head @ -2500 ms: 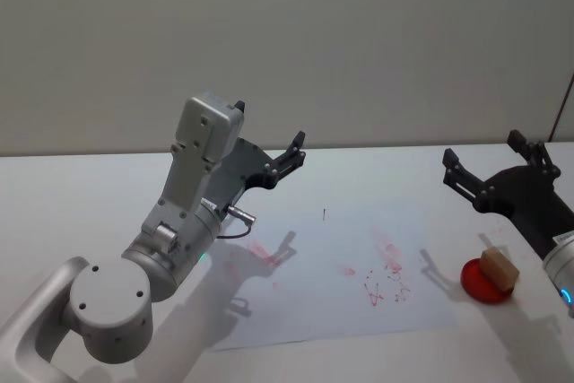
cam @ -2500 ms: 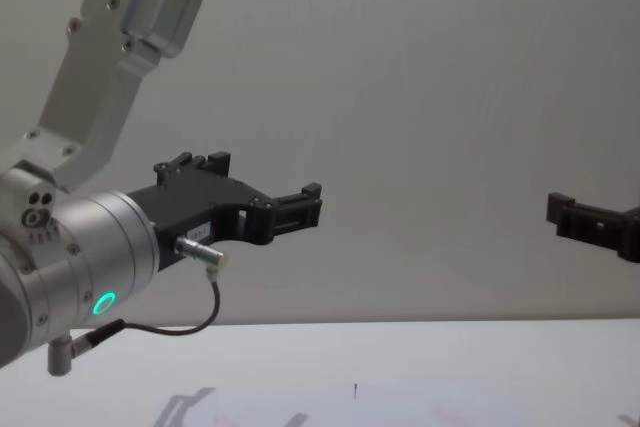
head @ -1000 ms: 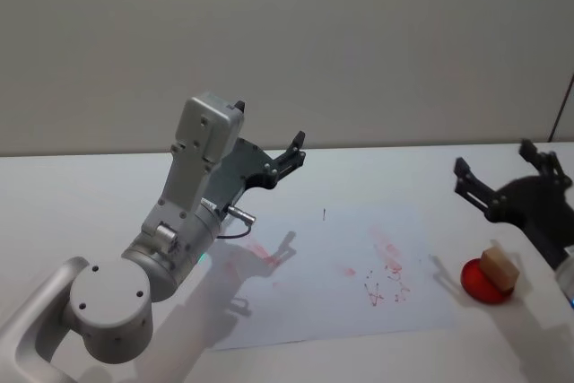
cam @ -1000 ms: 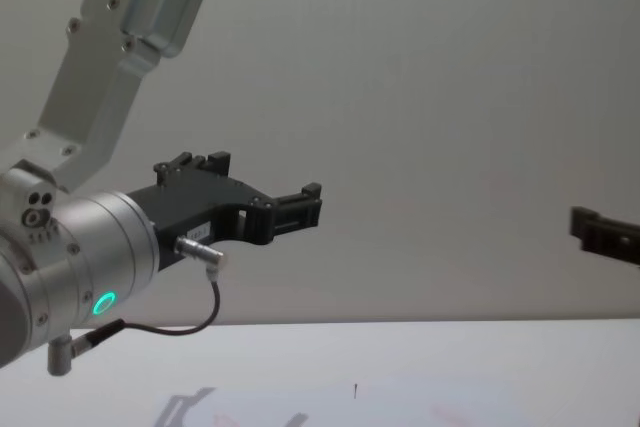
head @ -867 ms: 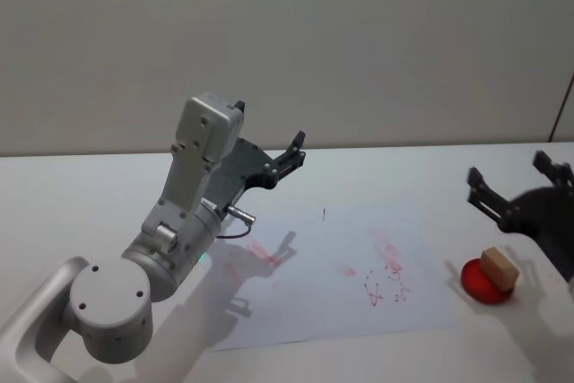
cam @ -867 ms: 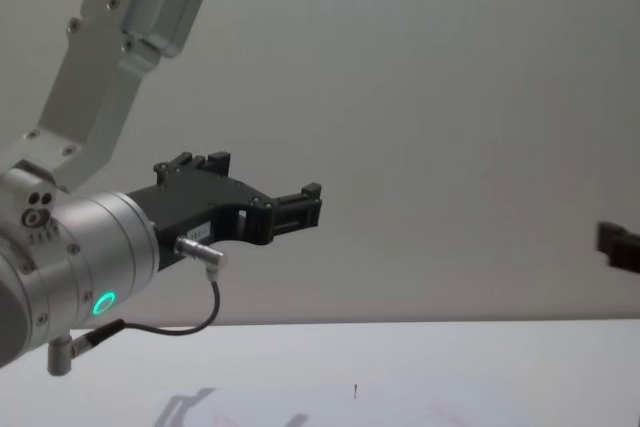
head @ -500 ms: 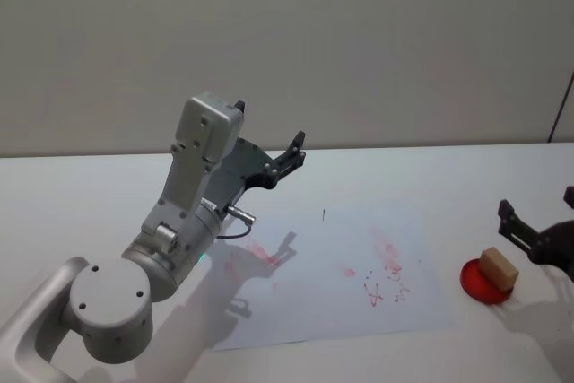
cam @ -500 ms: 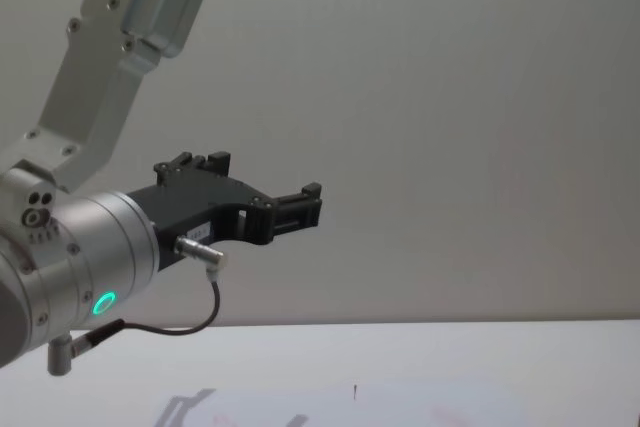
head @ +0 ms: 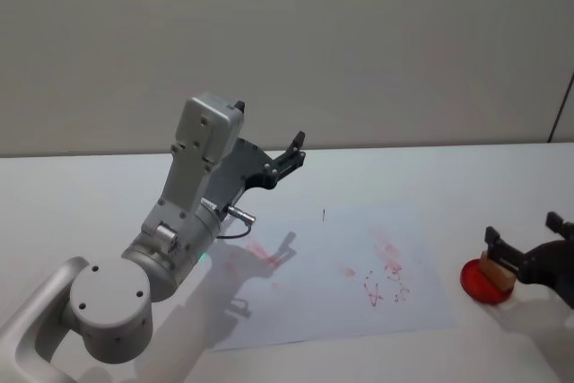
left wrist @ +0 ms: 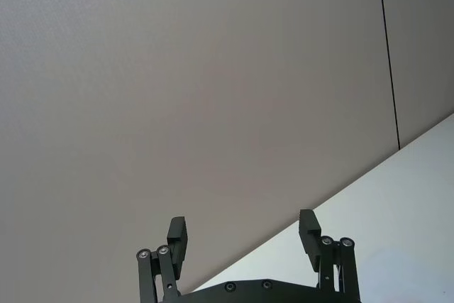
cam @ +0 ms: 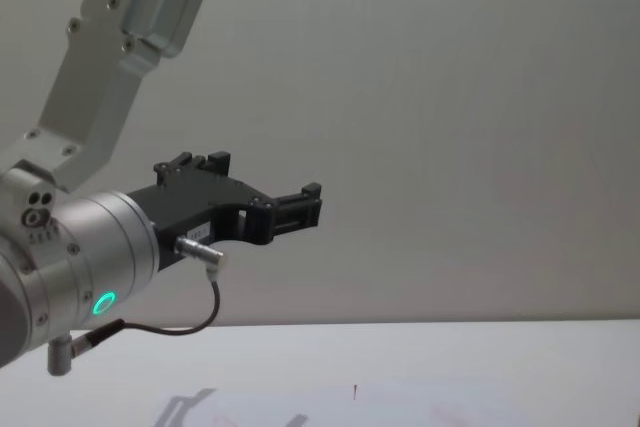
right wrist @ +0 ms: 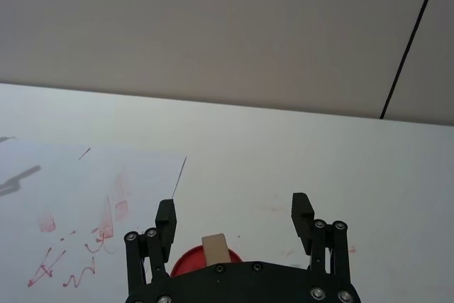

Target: Use the one hand to pick up the stamp and affix it onto the A4 paper.

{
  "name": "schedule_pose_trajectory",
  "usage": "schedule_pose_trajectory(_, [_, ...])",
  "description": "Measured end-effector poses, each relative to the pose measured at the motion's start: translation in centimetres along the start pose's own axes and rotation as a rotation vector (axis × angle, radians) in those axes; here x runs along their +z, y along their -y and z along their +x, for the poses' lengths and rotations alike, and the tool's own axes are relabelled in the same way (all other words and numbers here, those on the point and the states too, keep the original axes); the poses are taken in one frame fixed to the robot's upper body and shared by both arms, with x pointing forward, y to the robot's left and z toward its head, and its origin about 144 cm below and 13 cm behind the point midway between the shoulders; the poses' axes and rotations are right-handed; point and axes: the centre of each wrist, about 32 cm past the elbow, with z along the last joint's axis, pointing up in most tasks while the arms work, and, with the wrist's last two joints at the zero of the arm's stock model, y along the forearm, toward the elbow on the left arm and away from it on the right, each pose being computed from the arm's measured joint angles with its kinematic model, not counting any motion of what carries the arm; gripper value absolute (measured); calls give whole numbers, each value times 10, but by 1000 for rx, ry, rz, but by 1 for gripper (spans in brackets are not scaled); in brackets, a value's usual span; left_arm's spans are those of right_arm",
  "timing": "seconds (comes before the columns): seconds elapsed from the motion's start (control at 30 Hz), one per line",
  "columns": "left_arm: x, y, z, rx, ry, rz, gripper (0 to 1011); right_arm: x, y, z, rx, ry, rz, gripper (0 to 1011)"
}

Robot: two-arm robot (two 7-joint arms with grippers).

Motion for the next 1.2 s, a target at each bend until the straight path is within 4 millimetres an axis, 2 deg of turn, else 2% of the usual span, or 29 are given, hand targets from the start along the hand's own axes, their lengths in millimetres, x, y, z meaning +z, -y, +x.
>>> schedule_pose_trajectory(0.83, [0, 0, 0, 0, 0, 0, 1001, -14, -23, -4, 67, -11, -149, 994])
schedule_pose_trajectory(1.1, [0, 0, 0, 0, 0, 0, 1001, -16, -26, -6, 75, -9, -164, 807])
schedule_pose_trajectory(1.2, [0, 0, 0, 0, 0, 0, 1001, -16, -26, -6, 76, -9, -167, 676])
